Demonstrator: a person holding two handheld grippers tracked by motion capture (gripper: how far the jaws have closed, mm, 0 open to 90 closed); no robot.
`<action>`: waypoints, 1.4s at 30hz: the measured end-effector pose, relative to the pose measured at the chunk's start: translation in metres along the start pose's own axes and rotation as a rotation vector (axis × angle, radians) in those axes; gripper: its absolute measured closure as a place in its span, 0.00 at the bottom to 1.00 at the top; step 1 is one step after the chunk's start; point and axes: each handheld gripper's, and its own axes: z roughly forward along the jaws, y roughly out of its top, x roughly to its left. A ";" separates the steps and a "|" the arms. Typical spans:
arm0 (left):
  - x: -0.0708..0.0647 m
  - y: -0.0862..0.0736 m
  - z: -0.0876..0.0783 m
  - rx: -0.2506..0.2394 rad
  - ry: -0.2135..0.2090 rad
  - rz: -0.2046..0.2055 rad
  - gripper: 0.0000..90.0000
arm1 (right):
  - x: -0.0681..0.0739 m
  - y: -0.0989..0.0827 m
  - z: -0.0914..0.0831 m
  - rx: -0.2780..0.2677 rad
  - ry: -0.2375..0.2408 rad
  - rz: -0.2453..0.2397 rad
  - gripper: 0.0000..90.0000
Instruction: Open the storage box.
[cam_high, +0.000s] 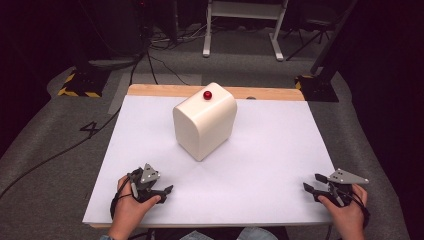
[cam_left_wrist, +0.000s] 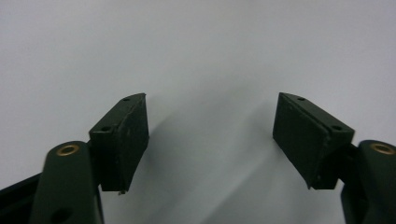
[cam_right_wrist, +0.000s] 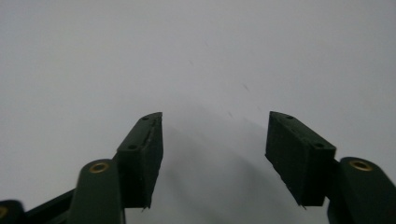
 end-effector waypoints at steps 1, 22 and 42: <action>-0.001 0.003 -0.003 -0.014 0.008 0.003 0.31 | 0.002 0.002 0.001 -0.012 0.008 -0.013 0.49; -0.041 0.083 -0.014 -0.239 -0.097 -0.012 0.32 | 0.021 0.041 0.045 -0.046 0.068 -0.025 0.45; -0.053 0.107 0.064 -0.302 -0.145 0.093 0.56 | 0.021 0.034 0.052 -0.018 0.088 -0.037 0.45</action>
